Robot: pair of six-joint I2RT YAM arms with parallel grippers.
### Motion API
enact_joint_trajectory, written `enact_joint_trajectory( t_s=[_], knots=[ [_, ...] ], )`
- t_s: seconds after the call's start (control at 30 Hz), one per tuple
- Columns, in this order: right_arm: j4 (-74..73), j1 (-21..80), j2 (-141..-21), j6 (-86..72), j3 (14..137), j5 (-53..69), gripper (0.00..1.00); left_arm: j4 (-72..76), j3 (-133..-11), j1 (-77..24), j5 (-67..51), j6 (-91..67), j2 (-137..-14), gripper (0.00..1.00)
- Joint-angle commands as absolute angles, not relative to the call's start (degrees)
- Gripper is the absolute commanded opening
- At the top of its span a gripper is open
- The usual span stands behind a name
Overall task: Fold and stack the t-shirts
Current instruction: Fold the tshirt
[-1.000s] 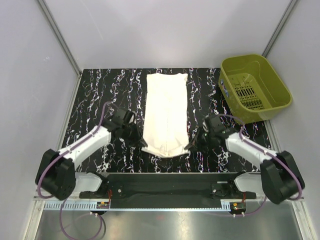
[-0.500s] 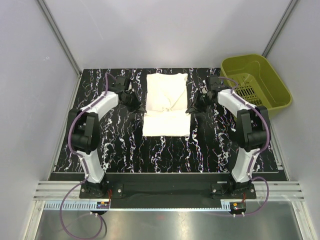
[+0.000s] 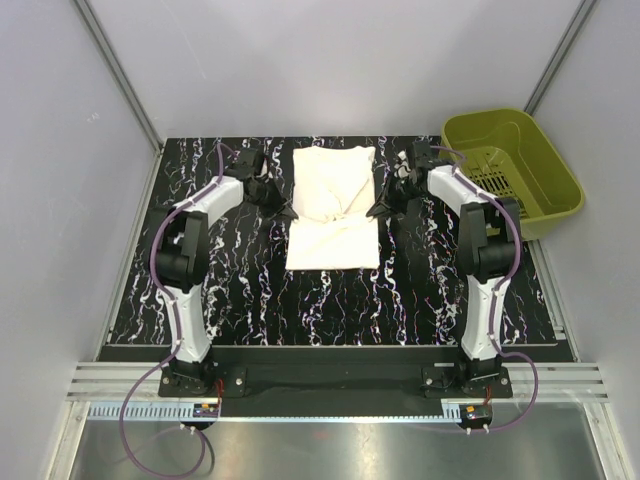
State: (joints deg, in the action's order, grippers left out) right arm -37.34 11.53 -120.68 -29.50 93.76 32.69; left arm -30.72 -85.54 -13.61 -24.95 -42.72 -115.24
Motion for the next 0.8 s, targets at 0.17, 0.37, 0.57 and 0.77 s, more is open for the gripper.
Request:
enact_joint_trajectory(
  t_s=[0.17,0.37,0.57,0.77],
  knots=[
    [-39.5,10.5,-124.9,-27.5,100.8,35.2,0.00,-29.3,-92.5,-12.5,-27.2,-44.2,-119.5,0.00],
    [-40.8,9.8,-125.9,-27.0,102.6,35.1,0.00,-29.8,-95.4,-12.0,-27.9,-44.9,-121.7,0.00],
    [-41.6,8.4,-128.0,-25.2,106.0,34.4,0.18,-32.2,-100.5,-11.9,-27.7,-43.2,-125.2,0.19],
    [-50.2,6.8,-133.9,-19.2,120.2,30.9,0.45,-43.1,-114.2,-11.6,-19.7,-32.9,-125.8,0.43]
  ],
)
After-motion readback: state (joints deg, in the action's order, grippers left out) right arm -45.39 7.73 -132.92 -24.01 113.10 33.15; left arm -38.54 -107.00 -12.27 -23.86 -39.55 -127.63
